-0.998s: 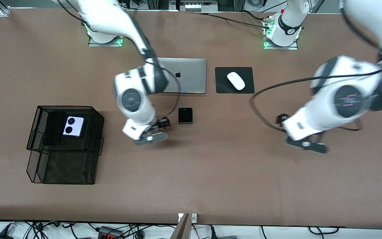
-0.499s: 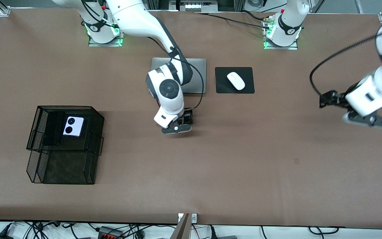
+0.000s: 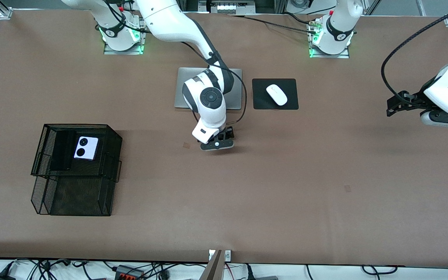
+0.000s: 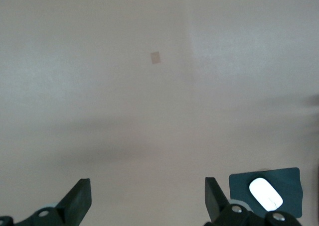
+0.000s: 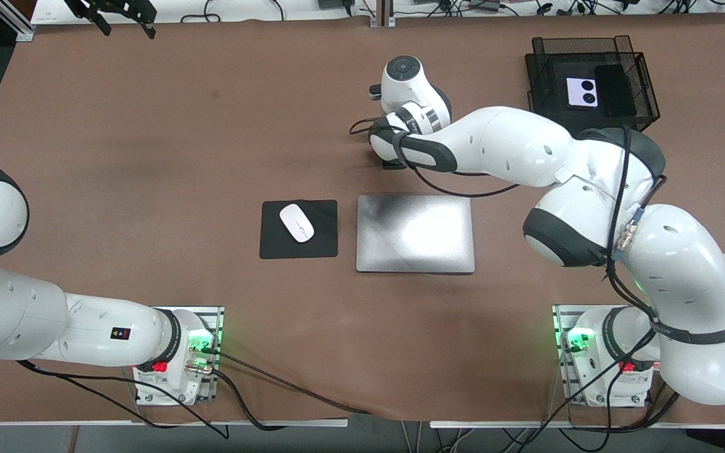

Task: Place phones with both arms
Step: 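Return the left arm to rest while the right gripper reaches the small phone, then grasp the small black flip phone with the right gripper and lift, then lower the small phone into the basket and open the right gripper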

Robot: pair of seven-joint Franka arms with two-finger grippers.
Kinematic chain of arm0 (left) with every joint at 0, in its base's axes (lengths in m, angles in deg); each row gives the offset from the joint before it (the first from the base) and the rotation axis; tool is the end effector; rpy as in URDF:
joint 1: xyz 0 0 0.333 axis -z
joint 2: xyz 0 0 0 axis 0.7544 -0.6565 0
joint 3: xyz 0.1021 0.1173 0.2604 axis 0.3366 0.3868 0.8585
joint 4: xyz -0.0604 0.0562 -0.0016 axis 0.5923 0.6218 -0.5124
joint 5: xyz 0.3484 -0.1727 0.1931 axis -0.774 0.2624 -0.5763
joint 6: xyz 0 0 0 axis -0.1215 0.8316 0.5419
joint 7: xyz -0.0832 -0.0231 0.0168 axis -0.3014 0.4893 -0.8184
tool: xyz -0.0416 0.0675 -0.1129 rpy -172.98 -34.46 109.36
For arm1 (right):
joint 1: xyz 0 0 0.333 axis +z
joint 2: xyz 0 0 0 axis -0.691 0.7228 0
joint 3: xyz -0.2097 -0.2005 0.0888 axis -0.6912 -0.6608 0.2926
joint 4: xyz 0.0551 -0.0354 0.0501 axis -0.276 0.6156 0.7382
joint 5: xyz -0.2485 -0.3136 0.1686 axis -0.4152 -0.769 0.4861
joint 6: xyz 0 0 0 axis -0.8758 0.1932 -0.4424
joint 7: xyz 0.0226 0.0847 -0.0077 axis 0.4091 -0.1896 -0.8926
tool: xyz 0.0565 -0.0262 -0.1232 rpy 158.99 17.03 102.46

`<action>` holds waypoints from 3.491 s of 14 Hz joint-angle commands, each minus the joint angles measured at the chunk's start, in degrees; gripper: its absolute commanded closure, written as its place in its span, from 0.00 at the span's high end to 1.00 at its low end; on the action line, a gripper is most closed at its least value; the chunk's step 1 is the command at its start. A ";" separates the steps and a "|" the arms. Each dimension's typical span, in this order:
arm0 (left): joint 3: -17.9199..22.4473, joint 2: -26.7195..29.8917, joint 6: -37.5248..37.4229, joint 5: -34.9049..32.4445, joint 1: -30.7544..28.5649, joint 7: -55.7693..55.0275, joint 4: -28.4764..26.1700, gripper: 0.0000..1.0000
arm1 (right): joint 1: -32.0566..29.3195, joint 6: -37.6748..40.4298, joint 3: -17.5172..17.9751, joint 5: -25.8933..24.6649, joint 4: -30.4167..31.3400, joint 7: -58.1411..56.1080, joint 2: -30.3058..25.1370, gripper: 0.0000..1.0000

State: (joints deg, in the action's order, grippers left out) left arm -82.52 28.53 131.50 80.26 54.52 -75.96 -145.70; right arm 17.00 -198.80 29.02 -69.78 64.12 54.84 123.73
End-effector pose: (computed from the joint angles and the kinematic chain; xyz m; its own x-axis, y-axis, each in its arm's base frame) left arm 0.6143 -0.0035 0.5095 0.9961 -0.0871 -0.0160 -0.0872 -0.9962 -0.0042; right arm 0.5507 0.5052 0.1135 0.9828 0.1555 0.0996 0.1554 -0.9878 0.0086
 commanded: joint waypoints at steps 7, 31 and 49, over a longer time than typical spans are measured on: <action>-0.87 0.82 -1.16 0.55 0.25 0.22 0.73 1.00 | 0.55 -1.32 0.50 1.86 -0.05 -0.41 1.91 1.00; -0.87 0.38 -1.96 0.46 -0.19 0.48 0.99 1.00 | -18.15 12.65 -22.70 2.21 -3.21 -24.37 -6.62 0.17; -1.04 0.21 -2.04 0.37 0.08 0.22 1.61 1.00 | -34.96 4.04 -12.51 6.17 -5.58 -37.67 -4.24 0.18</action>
State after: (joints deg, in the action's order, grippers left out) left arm -83.49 28.85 130.34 80.26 54.83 -75.96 -145.21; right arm -17.08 -195.01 15.82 -64.36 60.72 19.48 119.10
